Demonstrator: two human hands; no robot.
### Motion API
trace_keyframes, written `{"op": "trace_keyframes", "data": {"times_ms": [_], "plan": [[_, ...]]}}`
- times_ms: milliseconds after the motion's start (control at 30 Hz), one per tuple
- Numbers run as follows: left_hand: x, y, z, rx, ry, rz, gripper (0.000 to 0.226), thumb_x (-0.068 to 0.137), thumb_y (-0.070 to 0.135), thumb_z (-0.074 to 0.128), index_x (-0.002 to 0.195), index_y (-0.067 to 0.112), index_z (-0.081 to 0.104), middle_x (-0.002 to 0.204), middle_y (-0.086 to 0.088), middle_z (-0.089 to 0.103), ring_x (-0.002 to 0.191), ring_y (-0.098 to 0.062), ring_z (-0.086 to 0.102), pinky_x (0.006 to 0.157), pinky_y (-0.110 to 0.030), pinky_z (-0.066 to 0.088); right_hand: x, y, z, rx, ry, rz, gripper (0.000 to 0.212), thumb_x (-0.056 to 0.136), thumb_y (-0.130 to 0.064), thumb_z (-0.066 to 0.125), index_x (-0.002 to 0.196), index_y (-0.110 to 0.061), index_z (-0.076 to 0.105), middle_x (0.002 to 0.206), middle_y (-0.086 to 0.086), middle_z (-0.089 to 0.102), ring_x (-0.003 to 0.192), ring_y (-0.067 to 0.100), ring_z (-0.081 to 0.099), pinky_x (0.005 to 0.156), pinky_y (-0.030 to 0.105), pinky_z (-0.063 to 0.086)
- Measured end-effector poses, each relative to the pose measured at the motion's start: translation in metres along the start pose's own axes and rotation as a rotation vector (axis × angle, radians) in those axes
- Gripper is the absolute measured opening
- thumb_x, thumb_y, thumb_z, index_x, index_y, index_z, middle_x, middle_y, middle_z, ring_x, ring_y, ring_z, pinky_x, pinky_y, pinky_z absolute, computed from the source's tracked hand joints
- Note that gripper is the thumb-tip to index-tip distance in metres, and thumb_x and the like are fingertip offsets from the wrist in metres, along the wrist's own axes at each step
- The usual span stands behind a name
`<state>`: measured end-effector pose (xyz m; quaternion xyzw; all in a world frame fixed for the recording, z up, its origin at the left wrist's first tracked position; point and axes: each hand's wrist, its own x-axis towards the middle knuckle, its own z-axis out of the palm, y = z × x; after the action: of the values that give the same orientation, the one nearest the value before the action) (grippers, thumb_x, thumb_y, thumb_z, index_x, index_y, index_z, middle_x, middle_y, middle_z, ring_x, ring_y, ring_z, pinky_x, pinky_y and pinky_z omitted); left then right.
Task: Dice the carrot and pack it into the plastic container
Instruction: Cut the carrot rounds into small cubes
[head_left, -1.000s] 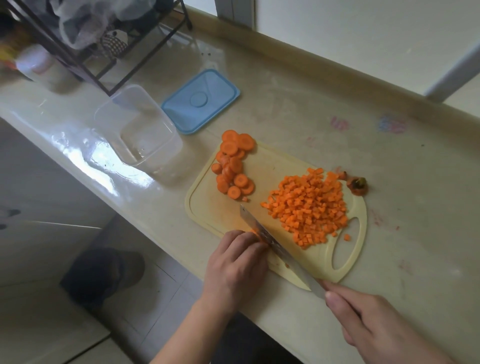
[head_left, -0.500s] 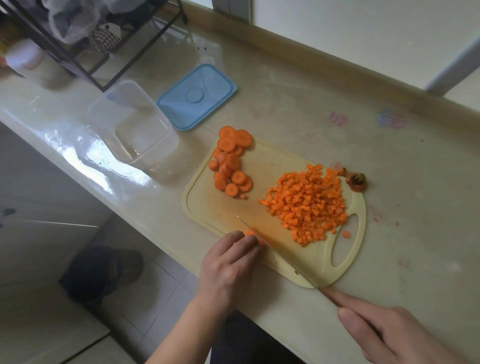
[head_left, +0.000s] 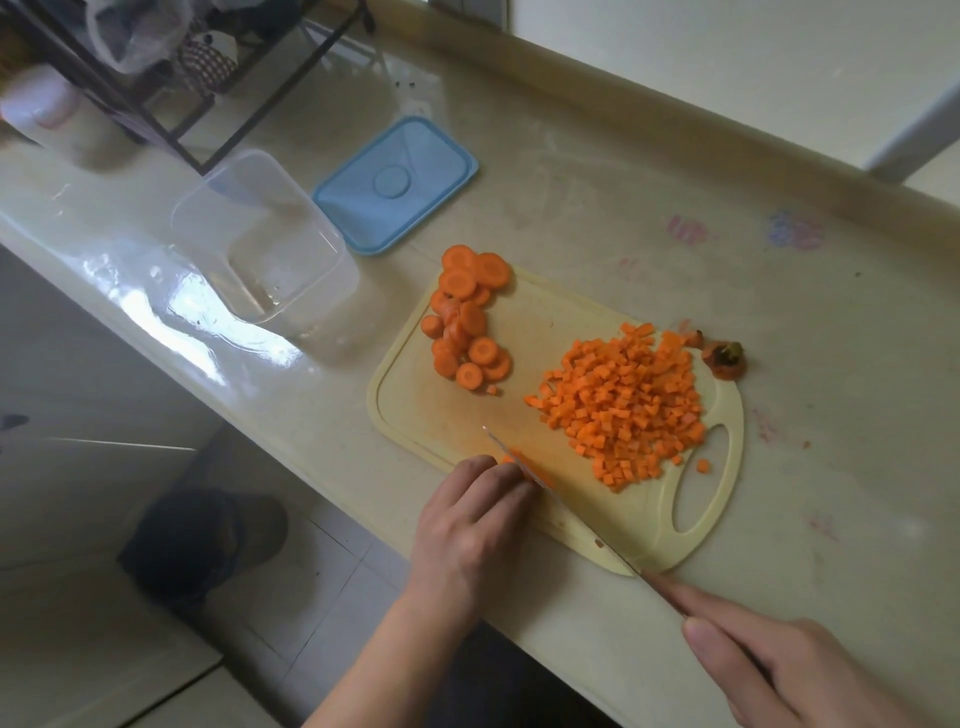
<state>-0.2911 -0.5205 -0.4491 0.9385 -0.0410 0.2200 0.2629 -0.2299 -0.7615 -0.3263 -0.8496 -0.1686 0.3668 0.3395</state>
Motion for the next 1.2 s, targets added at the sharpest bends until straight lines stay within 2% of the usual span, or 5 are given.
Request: {"op": "trace_keyframes", "data": {"times_ms": [400, 700, 900, 1033, 1200], "plan": [[-0.004, -0.002, 0.000, 0.013, -0.012, -0.012, 0.016, 0.093, 0.004, 0.066, 0.105, 0.000, 0.076, 0.107, -0.014, 0.071, 0.100, -0.033, 0.063, 0.090, -0.040, 0.054, 0.020, -0.016, -0.004, 0.082, -0.113, 0.008, 0.049, 0.086, -0.061, 0.031, 0.125, -0.043, 0.054, 0.050, -0.041, 0.048, 0.063, -0.018, 0.055, 0.057, 0.000, 0.035], [0.003, 0.001, 0.002, -0.003, 0.025, -0.015, 0.022, 0.100, 0.008, 0.057, 0.100, -0.001, 0.077, 0.105, -0.014, 0.072, 0.099, -0.031, 0.066, 0.088, -0.038, 0.056, 0.010, -0.020, -0.011, 0.088, -0.095, 0.061, 0.098, 0.050, -0.101, 0.011, 0.125, -0.052, 0.051, 0.053, -0.046, 0.046, 0.066, -0.022, 0.053, 0.059, -0.002, 0.034], [-0.001, -0.003, 0.004, -0.029, 0.010, -0.010, 0.021, 0.101, 0.008, 0.058, 0.104, -0.002, 0.077, 0.112, -0.013, 0.072, 0.104, -0.032, 0.066, 0.092, -0.038, 0.055, 0.023, -0.018, 0.002, 0.059, -0.080, -0.010, 0.055, 0.077, -0.084, 0.023, 0.116, -0.060, 0.054, 0.092, -0.054, 0.055, 0.097, -0.023, 0.055, 0.079, -0.005, 0.035], [-0.003, -0.003, 0.002, -0.044, 0.003, -0.031, 0.021, 0.101, 0.009, 0.058, 0.106, -0.001, 0.076, 0.109, -0.014, 0.071, 0.102, -0.033, 0.066, 0.090, -0.038, 0.055, 0.026, -0.025, 0.000, 0.092, -0.119, 0.019, 0.050, 0.088, -0.056, 0.027, 0.128, -0.040, 0.053, 0.052, -0.045, 0.047, 0.066, -0.022, 0.053, 0.060, -0.002, 0.034], [-0.004, -0.001, -0.001, -0.064, 0.065, -0.059, 0.017, 0.098, 0.008, 0.064, 0.098, -0.003, 0.076, 0.102, -0.015, 0.070, 0.097, -0.033, 0.065, 0.088, -0.036, 0.055, 0.016, -0.029, -0.005, 0.117, -0.165, 0.047, 0.047, 0.084, -0.049, 0.036, 0.129, -0.045, 0.051, 0.045, -0.026, 0.051, 0.049, -0.002, 0.052, 0.051, 0.007, 0.035]]}}
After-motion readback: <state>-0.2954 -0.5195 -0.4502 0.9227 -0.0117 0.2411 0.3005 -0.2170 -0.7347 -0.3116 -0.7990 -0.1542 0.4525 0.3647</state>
